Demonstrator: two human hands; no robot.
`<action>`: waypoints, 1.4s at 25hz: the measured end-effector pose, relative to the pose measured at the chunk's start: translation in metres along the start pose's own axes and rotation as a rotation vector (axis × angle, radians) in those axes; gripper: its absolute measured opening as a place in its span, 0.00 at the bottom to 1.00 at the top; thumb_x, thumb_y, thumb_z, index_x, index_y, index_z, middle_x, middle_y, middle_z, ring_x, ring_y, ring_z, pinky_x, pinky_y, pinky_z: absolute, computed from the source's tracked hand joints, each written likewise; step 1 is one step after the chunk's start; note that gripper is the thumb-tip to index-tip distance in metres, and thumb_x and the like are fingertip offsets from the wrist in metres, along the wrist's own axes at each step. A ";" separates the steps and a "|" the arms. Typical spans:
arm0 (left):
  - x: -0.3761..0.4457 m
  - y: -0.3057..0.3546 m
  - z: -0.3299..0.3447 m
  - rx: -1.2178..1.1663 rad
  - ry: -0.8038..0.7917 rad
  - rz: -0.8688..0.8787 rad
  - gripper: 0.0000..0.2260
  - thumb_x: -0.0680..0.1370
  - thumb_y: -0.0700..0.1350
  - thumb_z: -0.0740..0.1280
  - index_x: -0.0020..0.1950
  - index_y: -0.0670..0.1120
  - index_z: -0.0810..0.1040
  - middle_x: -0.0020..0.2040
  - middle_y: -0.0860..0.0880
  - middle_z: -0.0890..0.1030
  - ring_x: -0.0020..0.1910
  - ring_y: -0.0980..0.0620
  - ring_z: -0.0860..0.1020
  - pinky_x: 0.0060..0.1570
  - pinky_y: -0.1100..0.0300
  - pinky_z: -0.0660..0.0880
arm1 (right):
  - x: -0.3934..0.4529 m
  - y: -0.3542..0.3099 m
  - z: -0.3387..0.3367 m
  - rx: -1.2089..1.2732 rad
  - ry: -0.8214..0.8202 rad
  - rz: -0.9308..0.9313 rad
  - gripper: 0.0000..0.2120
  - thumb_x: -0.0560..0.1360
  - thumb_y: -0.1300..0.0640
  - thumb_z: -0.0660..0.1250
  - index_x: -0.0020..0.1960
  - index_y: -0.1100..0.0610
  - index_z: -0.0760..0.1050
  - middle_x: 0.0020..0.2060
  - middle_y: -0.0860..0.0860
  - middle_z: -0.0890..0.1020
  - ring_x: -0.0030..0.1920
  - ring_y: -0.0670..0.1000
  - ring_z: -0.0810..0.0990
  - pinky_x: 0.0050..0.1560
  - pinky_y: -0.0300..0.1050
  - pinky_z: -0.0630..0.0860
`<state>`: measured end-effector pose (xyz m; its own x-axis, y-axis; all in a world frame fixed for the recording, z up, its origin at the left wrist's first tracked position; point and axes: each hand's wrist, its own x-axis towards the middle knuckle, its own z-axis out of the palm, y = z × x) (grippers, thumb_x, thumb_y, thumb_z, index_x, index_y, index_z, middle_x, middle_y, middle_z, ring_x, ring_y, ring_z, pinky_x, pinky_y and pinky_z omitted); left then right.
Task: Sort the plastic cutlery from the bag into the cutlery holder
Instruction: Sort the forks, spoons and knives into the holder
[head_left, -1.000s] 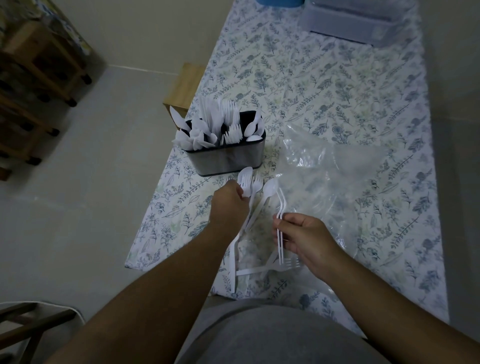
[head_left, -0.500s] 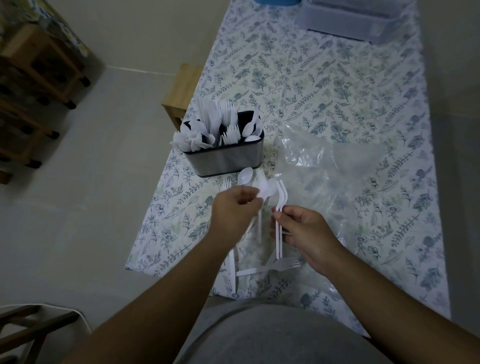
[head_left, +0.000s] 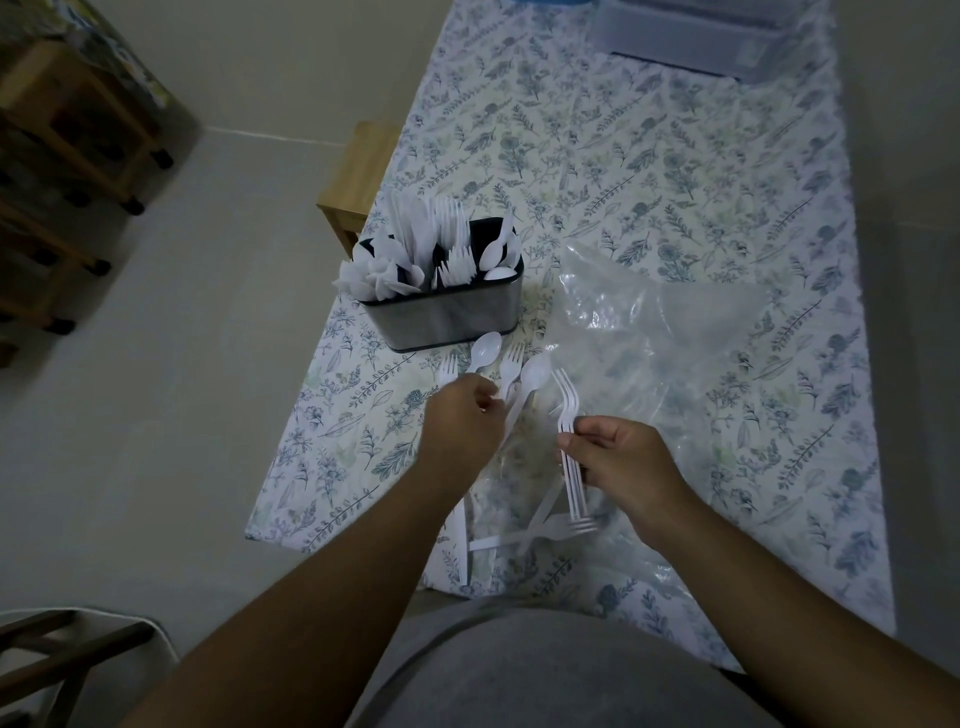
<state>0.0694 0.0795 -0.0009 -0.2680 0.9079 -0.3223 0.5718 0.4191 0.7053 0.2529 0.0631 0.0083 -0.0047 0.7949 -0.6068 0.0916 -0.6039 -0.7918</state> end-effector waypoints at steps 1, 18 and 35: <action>0.008 -0.003 0.002 0.055 0.026 -0.015 0.07 0.77 0.43 0.71 0.53 0.44 0.82 0.47 0.49 0.84 0.43 0.54 0.81 0.43 0.66 0.76 | 0.000 0.001 0.000 0.009 -0.004 -0.002 0.07 0.75 0.64 0.74 0.46 0.52 0.84 0.40 0.52 0.89 0.45 0.54 0.88 0.51 0.52 0.84; -0.048 0.004 0.005 -0.818 -0.398 -0.286 0.15 0.81 0.35 0.64 0.65 0.46 0.81 0.55 0.44 0.86 0.55 0.46 0.84 0.57 0.51 0.80 | 0.001 0.000 0.004 0.225 -0.112 0.024 0.09 0.79 0.65 0.67 0.57 0.60 0.82 0.48 0.56 0.88 0.50 0.55 0.87 0.55 0.54 0.82; -0.014 -0.017 -0.021 0.087 0.036 0.171 0.08 0.80 0.39 0.65 0.57 0.45 0.82 0.50 0.49 0.80 0.46 0.54 0.78 0.47 0.65 0.76 | -0.005 0.005 0.005 0.133 -0.137 0.075 0.09 0.75 0.68 0.72 0.53 0.59 0.83 0.46 0.59 0.88 0.47 0.56 0.88 0.49 0.48 0.85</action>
<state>0.0471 0.0600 0.0052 -0.1878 0.9657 -0.1791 0.6758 0.2594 0.6899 0.2482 0.0558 0.0072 -0.1393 0.7376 -0.6608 -0.0350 -0.6705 -0.7411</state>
